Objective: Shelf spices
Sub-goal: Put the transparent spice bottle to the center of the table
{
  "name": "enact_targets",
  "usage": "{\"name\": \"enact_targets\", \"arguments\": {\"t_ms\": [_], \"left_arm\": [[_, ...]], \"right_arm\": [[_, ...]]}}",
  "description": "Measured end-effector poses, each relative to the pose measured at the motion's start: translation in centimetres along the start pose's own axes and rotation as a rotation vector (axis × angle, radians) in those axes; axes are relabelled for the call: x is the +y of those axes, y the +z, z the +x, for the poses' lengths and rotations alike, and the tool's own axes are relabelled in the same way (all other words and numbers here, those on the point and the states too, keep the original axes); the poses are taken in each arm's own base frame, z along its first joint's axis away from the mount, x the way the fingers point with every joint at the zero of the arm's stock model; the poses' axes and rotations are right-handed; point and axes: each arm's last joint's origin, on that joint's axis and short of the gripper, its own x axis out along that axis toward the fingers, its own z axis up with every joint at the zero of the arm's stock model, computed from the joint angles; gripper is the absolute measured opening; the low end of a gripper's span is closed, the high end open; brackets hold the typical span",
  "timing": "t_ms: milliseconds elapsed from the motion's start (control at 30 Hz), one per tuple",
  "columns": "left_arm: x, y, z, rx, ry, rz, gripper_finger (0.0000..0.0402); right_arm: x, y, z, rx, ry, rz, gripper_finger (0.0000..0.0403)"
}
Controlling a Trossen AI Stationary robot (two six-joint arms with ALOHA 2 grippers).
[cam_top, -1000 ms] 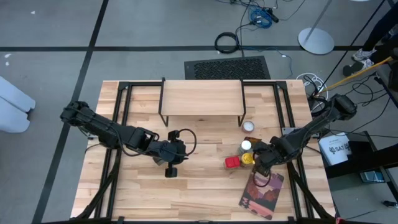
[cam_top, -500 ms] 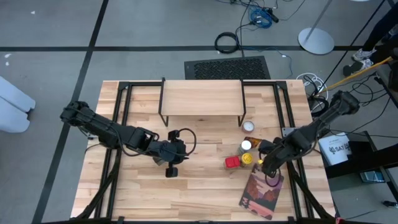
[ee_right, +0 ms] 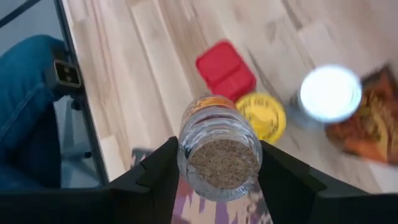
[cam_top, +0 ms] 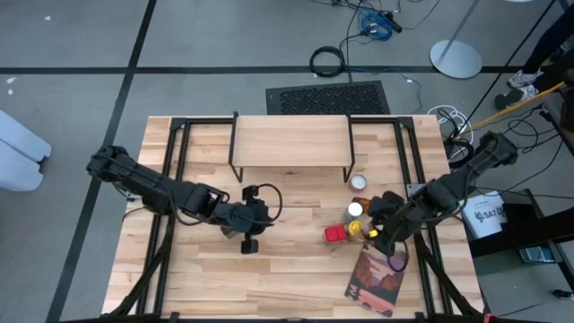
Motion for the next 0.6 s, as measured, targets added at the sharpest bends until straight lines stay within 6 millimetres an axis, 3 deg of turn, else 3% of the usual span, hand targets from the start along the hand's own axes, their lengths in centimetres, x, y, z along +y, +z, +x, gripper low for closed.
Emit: {"name": "enact_targets", "arguments": {"t_ms": [600], "left_arm": [[0.8,0.3,-4.4,-0.108,0.094,-0.093,0.0061]], "right_arm": [[4.3,8.5,6.3,-0.13,-0.025,-0.281,0.0183]]}}
